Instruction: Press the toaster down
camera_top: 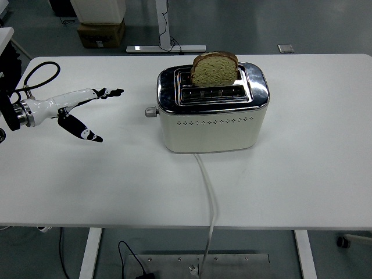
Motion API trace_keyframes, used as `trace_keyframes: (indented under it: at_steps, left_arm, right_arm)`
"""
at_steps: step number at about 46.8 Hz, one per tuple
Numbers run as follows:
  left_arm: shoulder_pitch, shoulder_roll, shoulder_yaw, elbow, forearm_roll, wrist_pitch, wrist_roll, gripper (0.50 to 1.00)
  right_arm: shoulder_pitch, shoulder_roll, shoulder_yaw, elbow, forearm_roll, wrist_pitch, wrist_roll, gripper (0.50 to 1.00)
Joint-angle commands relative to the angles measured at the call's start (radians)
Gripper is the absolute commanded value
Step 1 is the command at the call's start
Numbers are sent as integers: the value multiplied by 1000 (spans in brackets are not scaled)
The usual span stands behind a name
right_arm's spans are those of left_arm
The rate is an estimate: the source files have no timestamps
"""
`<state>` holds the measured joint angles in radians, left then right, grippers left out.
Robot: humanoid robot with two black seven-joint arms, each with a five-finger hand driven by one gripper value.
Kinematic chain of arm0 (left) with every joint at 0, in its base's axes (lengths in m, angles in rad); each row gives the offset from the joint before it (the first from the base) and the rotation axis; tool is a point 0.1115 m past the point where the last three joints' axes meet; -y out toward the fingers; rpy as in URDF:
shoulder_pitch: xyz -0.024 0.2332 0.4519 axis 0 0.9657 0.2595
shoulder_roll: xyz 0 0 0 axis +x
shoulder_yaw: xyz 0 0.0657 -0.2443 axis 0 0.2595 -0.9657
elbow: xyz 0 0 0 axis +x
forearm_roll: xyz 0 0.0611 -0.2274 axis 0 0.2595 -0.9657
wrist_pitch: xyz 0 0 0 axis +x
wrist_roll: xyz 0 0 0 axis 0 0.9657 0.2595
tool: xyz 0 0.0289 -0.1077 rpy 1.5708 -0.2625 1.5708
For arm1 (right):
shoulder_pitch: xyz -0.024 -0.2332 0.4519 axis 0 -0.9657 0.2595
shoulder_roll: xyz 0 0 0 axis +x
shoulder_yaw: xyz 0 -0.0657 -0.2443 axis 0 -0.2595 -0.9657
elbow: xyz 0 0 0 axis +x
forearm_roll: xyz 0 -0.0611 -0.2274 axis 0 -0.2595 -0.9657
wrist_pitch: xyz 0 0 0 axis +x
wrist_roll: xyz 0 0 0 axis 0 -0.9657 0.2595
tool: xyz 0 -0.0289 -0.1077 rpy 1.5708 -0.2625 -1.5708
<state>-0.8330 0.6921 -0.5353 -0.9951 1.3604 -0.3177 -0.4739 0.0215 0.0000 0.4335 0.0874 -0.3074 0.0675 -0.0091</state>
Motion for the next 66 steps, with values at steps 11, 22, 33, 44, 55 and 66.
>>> trace_keyframes:
  at_steps: [11,22,33,44,55,66]
  left_arm:
    - [0,1,0,-62,49,0,3,1000]
    - [0,-10,17,-71,101,0,3,1000]
    - [0,-17,49,-83,138,6,3,1000]
    - [-1,-17,48,-105,144,29,3,1000]
    - [-1,-3,48,-105,144,31,0,1000]
    - [-1,1,46,-105,141,31,-3,1000]
  right_arm:
    - [0,0,-1,0,1,0,0,998]
    - [0,0,-1,0,1,0,0,998]
    - [0,0,1,0,1,0,0,998]
    - [0,0,-1,0,1,0,0,998]
    - [0,0,1,0,1,0,0,1000]
    - [0,0,-1,0,-1,0,0,998]
